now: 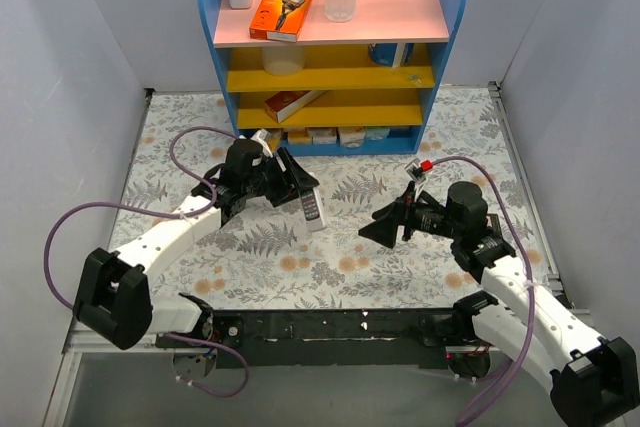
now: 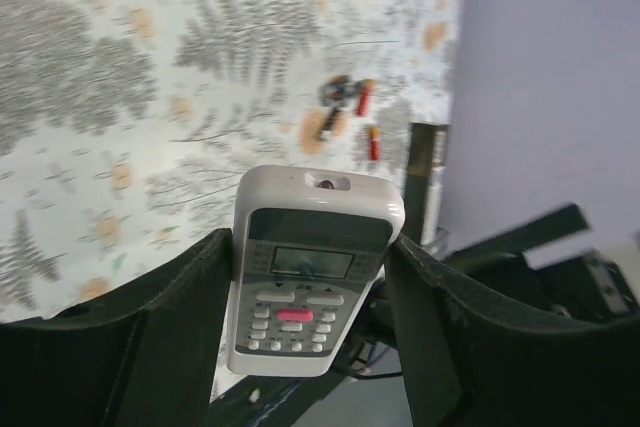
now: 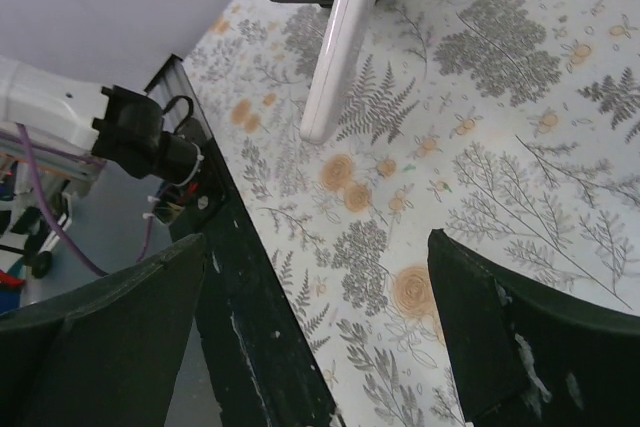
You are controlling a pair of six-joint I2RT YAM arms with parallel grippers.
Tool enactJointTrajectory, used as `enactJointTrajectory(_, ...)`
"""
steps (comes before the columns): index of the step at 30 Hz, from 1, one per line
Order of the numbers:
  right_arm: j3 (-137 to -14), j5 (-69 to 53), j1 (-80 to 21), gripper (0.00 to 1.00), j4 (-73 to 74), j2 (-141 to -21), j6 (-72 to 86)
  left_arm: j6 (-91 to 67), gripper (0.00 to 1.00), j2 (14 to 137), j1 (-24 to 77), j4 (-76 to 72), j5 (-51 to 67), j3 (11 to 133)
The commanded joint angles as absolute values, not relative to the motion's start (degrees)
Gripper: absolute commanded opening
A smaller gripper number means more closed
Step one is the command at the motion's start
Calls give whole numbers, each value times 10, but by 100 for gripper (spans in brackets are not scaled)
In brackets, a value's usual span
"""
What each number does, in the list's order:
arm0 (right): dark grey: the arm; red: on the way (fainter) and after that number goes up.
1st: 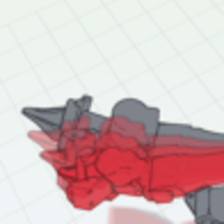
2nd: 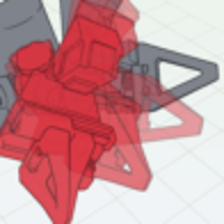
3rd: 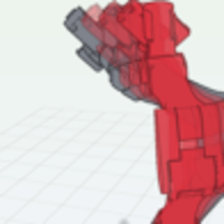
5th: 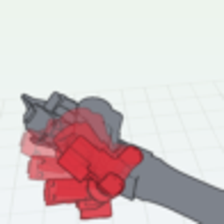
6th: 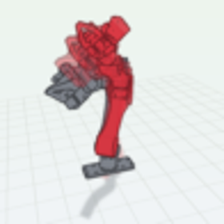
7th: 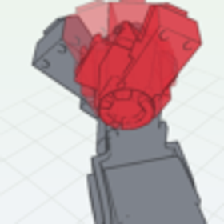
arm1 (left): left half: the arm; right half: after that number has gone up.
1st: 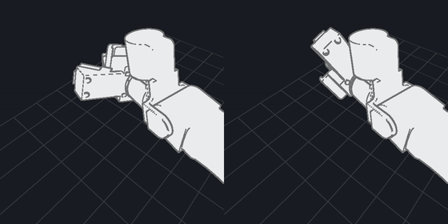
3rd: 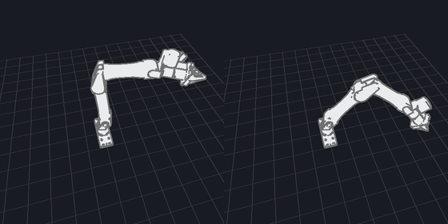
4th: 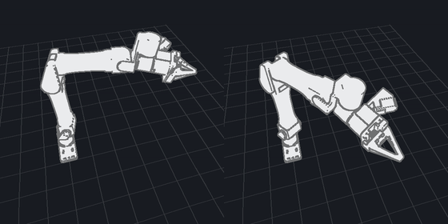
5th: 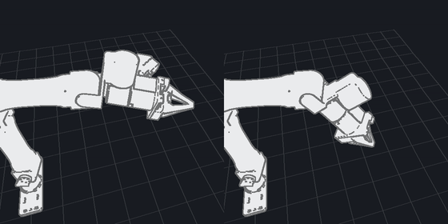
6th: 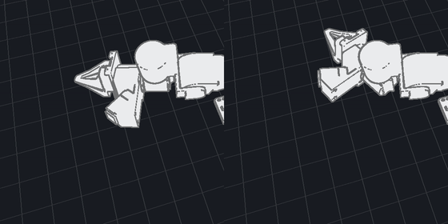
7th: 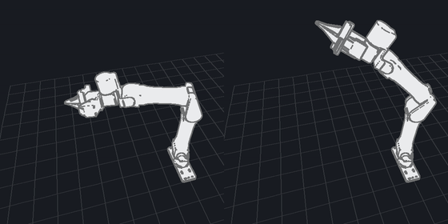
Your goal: Load the batteries into the remote control
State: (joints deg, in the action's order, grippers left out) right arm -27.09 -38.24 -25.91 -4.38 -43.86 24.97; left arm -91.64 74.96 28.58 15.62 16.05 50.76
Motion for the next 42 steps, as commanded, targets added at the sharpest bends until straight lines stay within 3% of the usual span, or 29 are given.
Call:
enactJointTrajectory(1, -262, -438, -264, 98, -236, -466, 362, -966, 0, 708, 302, 5, 240, 492)
enactJointTrajectory(11, -292, -435, -299, 98, -364, -541, 438, -1018, 0, 673, 353, -189, 274, 462)
enactJointTrajectory(23, -280, -474, -314, 97, -532, -593, 540, -1042, 0, 681, 385, -305, 292, 444)
enactJointTrajectory(26, -279, -482, -315, 90, -559, -598, 554, -1038, 0, 687, 390, -322, 294, 447)
enactJointTrajectory(27, -279, -484, -315, 79, -562, -598, 555, -1037, 0, 688, 391, -323, 294, 447)
enactJointTrajectory(29, -281, -487, -316, 69, -562, -596, 555, -1032, 0, 687, 393, -329, 297, 448)
enactJointTrajectory(30, -281, -488, -315, 58, -561, -594, 555, -1028, 0, 686, 393, -328, 297, 448)
enactJointTrajectory(32, -282, -490, -315, 48, -553, -592, 548, -1016, 1, 679, 393, -319, 291, 447)
enactJointTrajectory(33, -283, -490, -315, 37, -543, -586, 541, -1011, 8, 676, 393, -314, 288, 446)
enactJointTrajectory(35, -292, -488, -315, 27, -500, -581, 511, -990, 31, 665, 393, -288, 275, 446)
enactJointTrajectory(36, -297, -486, -315, 20, -477, -574, 494, -980, 46, 663, 393, -275, 270, 446)
enactJointTrajectory(37, -314, -476, -315, 17, -449, -571, 476, -971, 79, 658, 393, -241, 261, 450)
enactJointTrajectory(38, -322, -468, -315, 15, -372, -567, 451, -961, 92, 653, 393, -223, 245, 453)
enactJointTrajectory(39, -336, -458, -316, 12, -333, -559, 399, -945, 98, 644, 393, -206, 237, 456)
enactJointTrajectory(42, -378, -396, -320, 9, -174, -548, 286, -912, 98, 632, 394, -135, 207, 481)
